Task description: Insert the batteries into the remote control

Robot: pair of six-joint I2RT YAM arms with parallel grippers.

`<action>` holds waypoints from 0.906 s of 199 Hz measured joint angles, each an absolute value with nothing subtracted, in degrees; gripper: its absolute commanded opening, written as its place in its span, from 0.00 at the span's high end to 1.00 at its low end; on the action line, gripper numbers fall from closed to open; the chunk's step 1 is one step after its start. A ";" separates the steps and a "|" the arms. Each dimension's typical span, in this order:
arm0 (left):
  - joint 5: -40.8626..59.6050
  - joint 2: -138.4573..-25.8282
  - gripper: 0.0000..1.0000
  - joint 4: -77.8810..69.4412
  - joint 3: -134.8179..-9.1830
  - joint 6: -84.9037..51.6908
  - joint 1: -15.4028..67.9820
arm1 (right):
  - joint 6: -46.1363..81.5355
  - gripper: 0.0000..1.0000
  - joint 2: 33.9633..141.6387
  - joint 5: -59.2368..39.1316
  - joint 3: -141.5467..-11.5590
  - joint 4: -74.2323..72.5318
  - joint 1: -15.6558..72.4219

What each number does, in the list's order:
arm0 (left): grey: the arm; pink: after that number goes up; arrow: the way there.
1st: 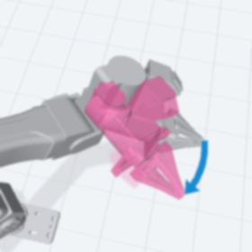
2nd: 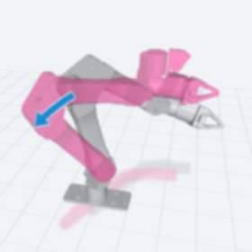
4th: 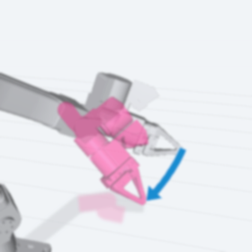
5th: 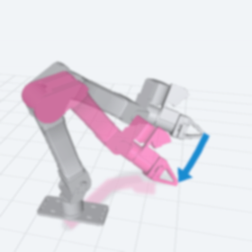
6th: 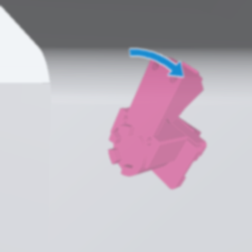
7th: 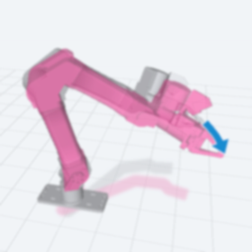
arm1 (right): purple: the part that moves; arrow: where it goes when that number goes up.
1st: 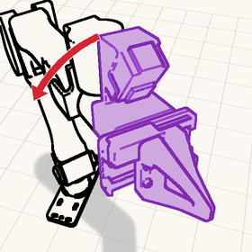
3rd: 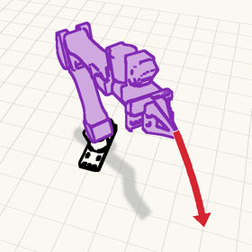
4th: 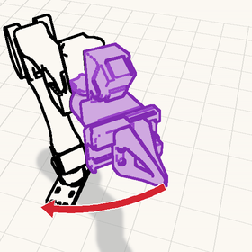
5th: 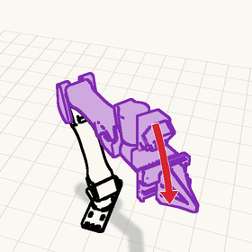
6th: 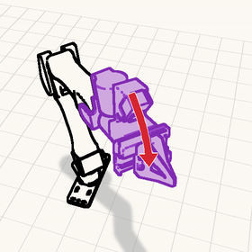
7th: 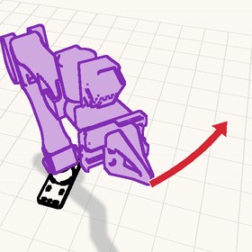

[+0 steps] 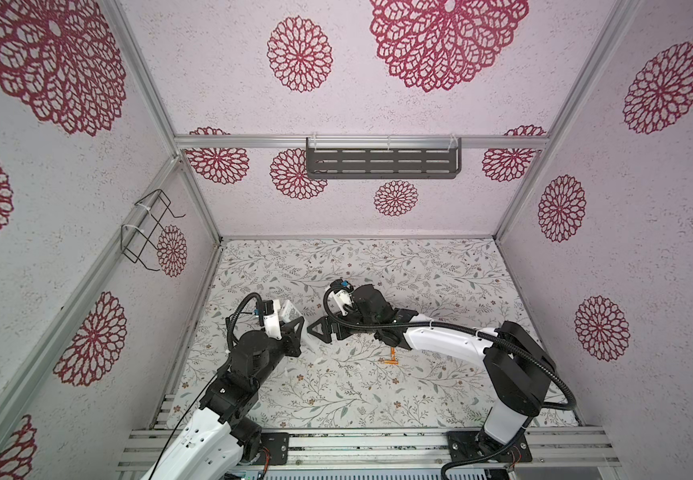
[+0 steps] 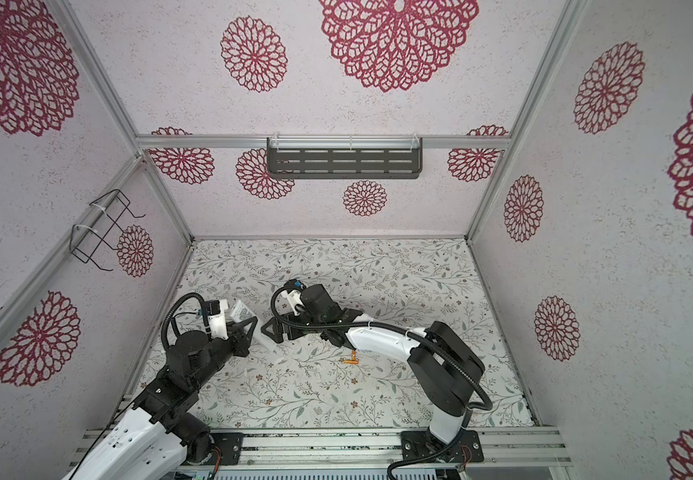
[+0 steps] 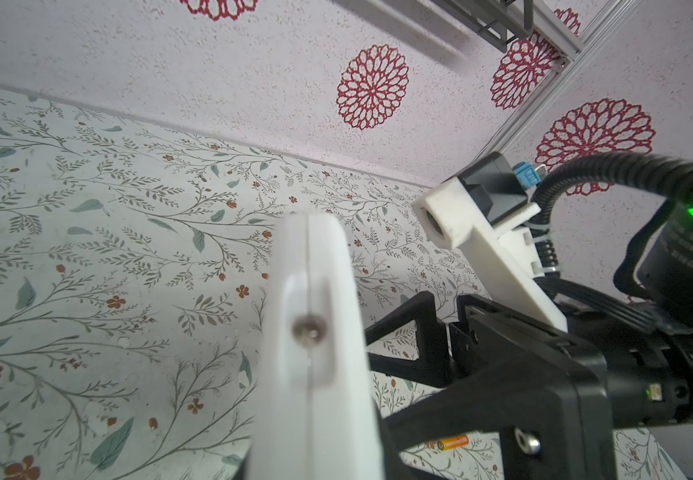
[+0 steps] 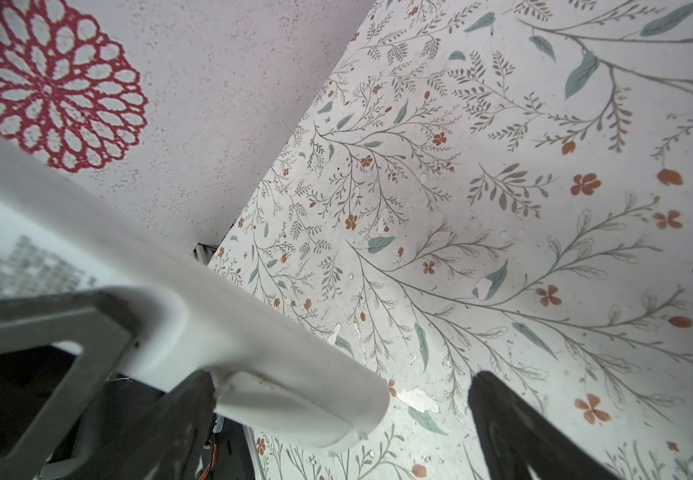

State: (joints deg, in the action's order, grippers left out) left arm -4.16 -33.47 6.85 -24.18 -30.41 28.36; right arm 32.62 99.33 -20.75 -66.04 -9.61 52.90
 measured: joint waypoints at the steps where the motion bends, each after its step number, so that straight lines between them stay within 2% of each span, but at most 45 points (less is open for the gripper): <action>1: -4.16 -33.47 1.00 6.87 -24.18 -30.39 28.36 | 32.62 0.01 99.33 -20.75 -66.04 -9.58 52.90; 180: -5.02 -34.20 1.00 7.66 -24.18 -30.02 28.62 | 32.56 0.01 98.83 -20.56 -65.95 -7.38 52.64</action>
